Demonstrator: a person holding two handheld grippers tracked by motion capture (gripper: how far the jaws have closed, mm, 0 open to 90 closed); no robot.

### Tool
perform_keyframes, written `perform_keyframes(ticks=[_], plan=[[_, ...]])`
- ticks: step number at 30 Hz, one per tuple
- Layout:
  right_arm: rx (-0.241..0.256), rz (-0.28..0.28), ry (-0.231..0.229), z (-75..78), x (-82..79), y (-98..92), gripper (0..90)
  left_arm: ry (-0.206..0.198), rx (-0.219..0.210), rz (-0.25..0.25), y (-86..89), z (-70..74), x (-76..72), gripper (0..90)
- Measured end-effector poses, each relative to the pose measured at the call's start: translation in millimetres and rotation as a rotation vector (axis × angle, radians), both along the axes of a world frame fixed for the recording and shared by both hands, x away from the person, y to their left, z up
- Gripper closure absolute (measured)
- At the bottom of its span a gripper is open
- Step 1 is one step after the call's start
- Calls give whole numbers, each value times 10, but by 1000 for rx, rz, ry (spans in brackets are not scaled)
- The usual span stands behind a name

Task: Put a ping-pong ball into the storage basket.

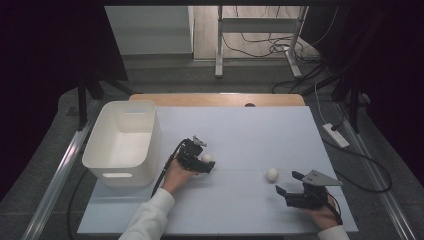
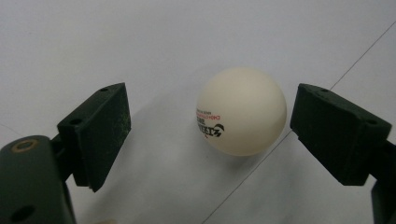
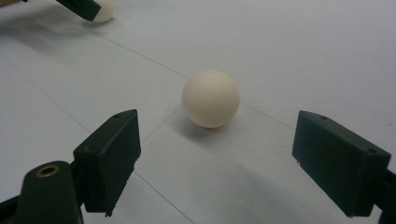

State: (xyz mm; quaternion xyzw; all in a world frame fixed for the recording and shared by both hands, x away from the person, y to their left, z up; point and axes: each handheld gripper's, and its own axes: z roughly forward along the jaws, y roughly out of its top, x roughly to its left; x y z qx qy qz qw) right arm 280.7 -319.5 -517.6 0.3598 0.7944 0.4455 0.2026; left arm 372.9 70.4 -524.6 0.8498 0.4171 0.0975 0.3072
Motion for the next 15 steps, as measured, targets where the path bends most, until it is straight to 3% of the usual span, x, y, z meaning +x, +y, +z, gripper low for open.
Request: perform_keyframes(ticks=[5,10,15], plan=[[0,0,0,-1,1,0,156,2,-7,-18,-5,-4,-3,246],[1,-1,-1,2,-1,-3,156,2,-16,-49,-3,8,-20,491],[1,-1,0,2,-1,0,155,4,-15,-59,6,22,-32,509]])
